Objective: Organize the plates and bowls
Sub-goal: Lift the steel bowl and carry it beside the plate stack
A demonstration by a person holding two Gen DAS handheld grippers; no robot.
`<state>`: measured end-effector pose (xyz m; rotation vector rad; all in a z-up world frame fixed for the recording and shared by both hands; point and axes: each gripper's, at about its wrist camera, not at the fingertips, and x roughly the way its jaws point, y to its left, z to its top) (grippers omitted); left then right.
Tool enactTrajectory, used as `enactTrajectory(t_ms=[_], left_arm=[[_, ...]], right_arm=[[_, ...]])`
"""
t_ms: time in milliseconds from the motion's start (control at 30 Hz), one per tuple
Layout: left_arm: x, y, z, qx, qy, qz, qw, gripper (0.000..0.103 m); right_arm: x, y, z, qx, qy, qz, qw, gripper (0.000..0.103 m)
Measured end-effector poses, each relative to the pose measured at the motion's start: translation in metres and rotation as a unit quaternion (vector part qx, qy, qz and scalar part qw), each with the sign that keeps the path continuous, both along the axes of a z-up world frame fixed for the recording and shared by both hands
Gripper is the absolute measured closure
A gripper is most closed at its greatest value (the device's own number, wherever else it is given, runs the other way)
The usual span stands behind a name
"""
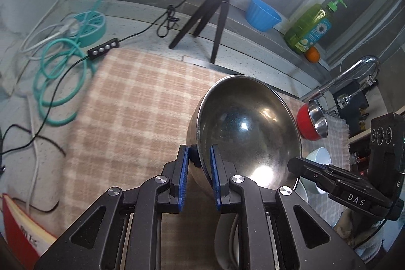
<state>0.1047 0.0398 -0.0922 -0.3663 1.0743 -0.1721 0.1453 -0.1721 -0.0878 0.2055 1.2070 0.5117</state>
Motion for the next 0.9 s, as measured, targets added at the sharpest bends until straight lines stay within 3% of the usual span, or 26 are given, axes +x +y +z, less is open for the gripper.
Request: enactTrajectory(t_ms=[400,900], left_arm=[[-0.042,0.044,-0.015,-0.001,0.018,0.050,0.9986,0.088],[-0.059,0.070,-0.033,-0.003,0.040,0.077,0.9962,0.088]], right_arm=[[-0.031,0.050,-0.010,-0.006,0.015,0.057,0.998,0.084],[-0.047,0.079,-0.022,-0.007,0.039,0.086,0.995,0.082]])
